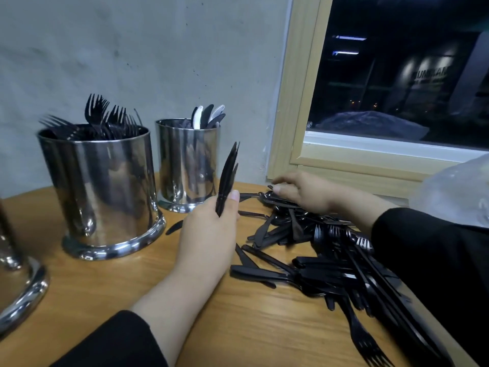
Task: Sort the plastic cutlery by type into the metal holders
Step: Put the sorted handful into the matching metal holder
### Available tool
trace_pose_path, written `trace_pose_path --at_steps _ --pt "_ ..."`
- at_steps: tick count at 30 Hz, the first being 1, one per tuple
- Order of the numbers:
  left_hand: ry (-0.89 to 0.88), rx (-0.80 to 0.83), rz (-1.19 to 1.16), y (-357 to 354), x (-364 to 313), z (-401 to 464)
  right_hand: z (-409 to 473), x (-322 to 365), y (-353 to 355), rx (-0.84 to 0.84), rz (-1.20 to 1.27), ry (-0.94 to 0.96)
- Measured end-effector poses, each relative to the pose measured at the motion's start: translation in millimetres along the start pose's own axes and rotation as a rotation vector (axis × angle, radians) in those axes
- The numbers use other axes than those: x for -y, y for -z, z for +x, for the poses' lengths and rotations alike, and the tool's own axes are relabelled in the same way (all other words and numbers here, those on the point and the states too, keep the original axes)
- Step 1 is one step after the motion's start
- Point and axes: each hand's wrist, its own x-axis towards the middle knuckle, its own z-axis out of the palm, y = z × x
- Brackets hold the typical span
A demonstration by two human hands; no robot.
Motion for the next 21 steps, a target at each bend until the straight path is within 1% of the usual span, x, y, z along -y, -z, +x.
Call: trace_pose_path --at_steps 3,6,8,11,14,17,21 --pt "0.005 -0.053 -0.038 1 3 4 28 21 -14 0.114 -0.067 0.015" --pt "0.005 -0.12 -0.088 2 7 10 46 34 -29 0.16 -0.087 0.031" --pt "0.003 -0.151 -0.118 3 8 12 53 39 -37 0.212 -0.103 0.073" --pt "-0.031 -0.162 -0.073 5 6 11 53 41 -42 0.301 -0.148 0.134" --pt "-0.08 -0.151 -0.049 5 4 10 36 43 -33 0.286 -0.127 0.161" --pt "-0.1 -0.155 -0.069 6 4 10 10 42 -22 0.266 -0.153 0.14" --pt "-0.126 -0.151 -0.057 8 2 6 -33 56 -4 0.159 -0.175 0.135"
